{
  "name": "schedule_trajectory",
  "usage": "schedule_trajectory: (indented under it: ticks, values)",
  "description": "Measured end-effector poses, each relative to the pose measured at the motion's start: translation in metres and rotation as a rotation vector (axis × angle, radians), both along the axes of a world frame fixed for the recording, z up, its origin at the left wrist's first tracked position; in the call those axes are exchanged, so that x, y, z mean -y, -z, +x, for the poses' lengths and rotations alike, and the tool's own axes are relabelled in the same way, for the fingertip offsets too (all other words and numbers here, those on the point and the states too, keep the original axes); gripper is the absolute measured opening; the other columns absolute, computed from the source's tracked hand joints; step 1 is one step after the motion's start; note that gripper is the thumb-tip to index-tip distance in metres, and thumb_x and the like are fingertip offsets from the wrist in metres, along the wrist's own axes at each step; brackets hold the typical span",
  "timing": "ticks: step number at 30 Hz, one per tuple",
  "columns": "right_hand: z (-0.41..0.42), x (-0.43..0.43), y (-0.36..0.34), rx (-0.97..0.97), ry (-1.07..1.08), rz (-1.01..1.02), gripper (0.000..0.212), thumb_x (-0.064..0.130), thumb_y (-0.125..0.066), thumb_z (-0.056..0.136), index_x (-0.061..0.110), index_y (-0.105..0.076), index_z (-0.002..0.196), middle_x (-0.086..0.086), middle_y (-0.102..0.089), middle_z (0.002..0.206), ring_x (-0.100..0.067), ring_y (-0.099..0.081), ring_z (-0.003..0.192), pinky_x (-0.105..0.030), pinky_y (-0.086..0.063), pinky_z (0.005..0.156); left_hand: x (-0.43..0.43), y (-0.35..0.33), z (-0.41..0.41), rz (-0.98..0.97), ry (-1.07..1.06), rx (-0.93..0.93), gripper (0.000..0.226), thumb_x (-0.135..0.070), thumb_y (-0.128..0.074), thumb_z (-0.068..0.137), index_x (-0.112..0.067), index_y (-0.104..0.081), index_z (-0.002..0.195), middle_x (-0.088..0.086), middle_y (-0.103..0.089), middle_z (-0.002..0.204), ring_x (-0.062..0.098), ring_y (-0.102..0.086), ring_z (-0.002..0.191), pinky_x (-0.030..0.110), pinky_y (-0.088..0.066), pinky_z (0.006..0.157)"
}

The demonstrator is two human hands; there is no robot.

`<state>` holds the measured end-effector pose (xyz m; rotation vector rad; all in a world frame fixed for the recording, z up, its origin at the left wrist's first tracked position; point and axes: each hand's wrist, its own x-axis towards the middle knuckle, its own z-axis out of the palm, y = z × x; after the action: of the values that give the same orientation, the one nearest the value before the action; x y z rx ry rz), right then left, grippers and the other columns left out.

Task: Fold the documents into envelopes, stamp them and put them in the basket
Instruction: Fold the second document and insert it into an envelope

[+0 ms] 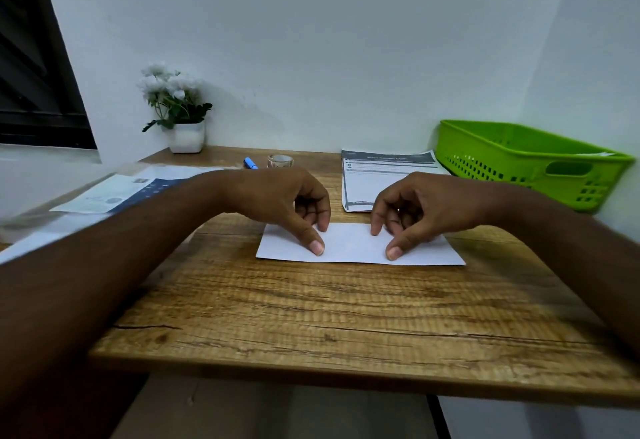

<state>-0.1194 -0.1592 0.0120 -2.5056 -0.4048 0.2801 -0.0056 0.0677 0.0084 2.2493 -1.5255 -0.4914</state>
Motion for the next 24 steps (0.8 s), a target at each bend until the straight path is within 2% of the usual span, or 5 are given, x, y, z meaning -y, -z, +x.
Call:
schedule_trajectory:
  ticks: [4,12,19,22,24]
  values:
    - [0.001,0.0,0.001,-0.006,0.007,0.004,0.036,0.027,-0.084,0.067,0.015,-0.071,0.098,0.004,-0.061,0.072,-0.008,-0.05,0.059,-0.021,-0.041,0.056,0.0,0.0,-0.001,0.0,-0.005,0.002,0.024,-0.033,-0.079,0.069,-0.023,-0.066,0.087,-0.013,-0.061,0.073,-0.003,-0.053,0.066,0.012,-0.041,0.061]
    - [0.0,0.003,0.0,-0.013,0.013,0.019,0.027,0.024,-0.082,0.071,0.015,-0.071,0.094,-0.001,-0.062,0.071,-0.012,-0.052,0.06,-0.024,-0.044,0.056,0.001,0.0,0.001,-0.016,0.009,0.009,0.013,-0.025,-0.077,0.076,-0.024,-0.066,0.084,-0.022,-0.062,0.067,-0.003,-0.054,0.066,0.012,-0.041,0.063]
    - [-0.003,0.019,-0.005,-0.004,0.047,-0.046,0.017,0.026,-0.084,0.069,0.019,-0.075,0.081,0.002,-0.068,0.068,-0.015,-0.059,0.062,-0.026,-0.047,0.059,-0.01,-0.008,0.008,0.031,-0.052,-0.05,0.013,-0.018,-0.08,0.074,-0.012,-0.071,0.083,-0.005,-0.069,0.068,0.005,-0.062,0.063,0.015,-0.048,0.059]
    - [-0.003,0.026,-0.005,0.096,0.062,-0.032,0.006,0.018,-0.079,0.079,0.02,-0.075,0.082,-0.002,-0.066,0.065,-0.008,-0.057,0.059,-0.019,-0.042,0.057,-0.016,-0.011,0.011,0.046,-0.082,-0.056,0.019,-0.018,-0.082,0.071,-0.01,-0.071,0.084,-0.004,-0.069,0.068,0.003,-0.061,0.062,0.011,-0.044,0.057]
    - [0.0,0.029,-0.004,0.184,0.082,-0.008,0.002,0.019,-0.075,0.084,0.02,-0.074,0.083,-0.007,-0.065,0.064,-0.009,-0.052,0.055,-0.022,-0.038,0.055,-0.019,-0.01,0.015,0.004,-0.113,-0.047,0.026,-0.026,-0.083,0.068,-0.008,-0.071,0.082,0.005,-0.07,0.073,0.007,-0.061,0.065,0.014,-0.044,0.058]
